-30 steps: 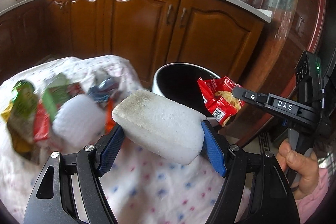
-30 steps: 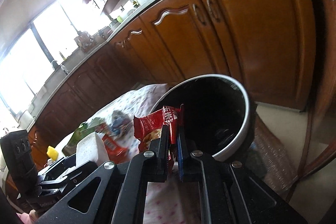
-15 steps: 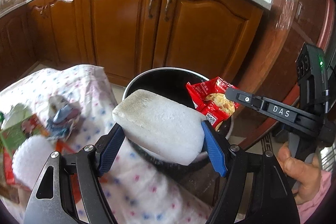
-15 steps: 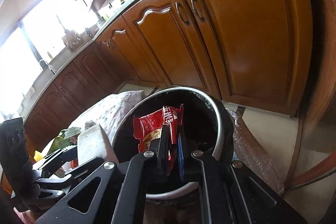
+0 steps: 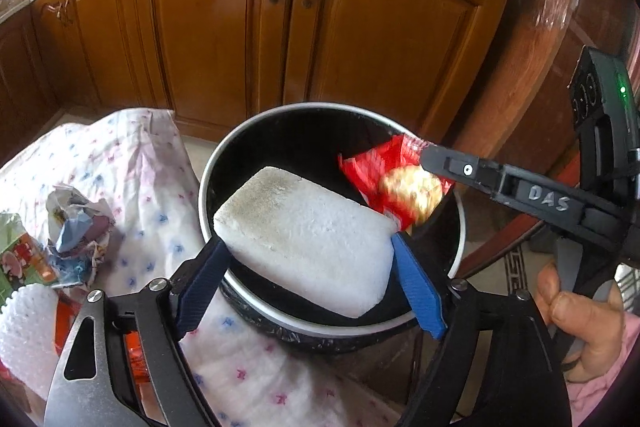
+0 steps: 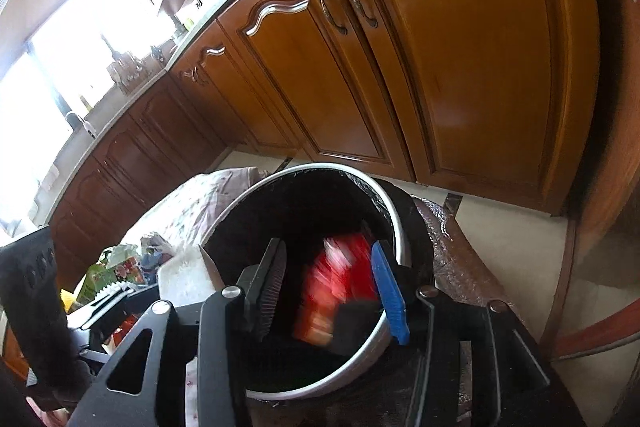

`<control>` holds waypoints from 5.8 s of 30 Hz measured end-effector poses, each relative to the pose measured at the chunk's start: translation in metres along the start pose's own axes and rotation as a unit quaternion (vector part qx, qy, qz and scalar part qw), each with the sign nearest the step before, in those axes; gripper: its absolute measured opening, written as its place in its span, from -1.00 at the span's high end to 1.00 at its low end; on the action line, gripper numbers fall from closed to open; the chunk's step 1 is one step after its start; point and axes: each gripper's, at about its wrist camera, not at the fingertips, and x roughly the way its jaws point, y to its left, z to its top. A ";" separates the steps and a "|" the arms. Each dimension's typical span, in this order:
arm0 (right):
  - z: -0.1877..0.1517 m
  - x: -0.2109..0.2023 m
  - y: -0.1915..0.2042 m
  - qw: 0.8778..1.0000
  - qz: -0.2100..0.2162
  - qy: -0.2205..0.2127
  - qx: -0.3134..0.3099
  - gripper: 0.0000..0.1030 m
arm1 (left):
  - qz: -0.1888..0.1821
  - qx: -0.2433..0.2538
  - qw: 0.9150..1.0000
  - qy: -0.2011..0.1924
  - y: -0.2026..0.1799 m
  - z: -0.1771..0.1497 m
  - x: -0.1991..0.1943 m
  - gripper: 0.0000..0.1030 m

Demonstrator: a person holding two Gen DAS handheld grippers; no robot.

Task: Collect trash
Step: 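Open both tools to drop the sponge and snack bag into the bin, then move both open tools back toward the trash on the table, then grasp a white foam net with the left tool while the right tool grasps a red wrapper, then carry the foam net and red wrapper over the bin with both tools, then open both tools to drop the foam net and wrapper into the bin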

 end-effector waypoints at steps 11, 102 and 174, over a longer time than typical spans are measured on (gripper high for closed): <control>-0.005 -0.021 0.007 1.000 0.007 -0.024 0.012 -0.12 | -0.013 -0.022 1.000 -0.002 0.005 -0.002 -0.009 -0.78; -0.092 -0.007 0.132 0.982 0.129 0.052 -0.130 0.76 | 0.053 -0.105 0.991 -0.069 0.120 -0.102 -0.132 0.68; -0.038 -0.029 0.033 1.000 0.013 -0.004 -0.013 -0.54 | -0.016 -0.061 0.998 -0.028 0.038 -0.024 -0.056 -0.08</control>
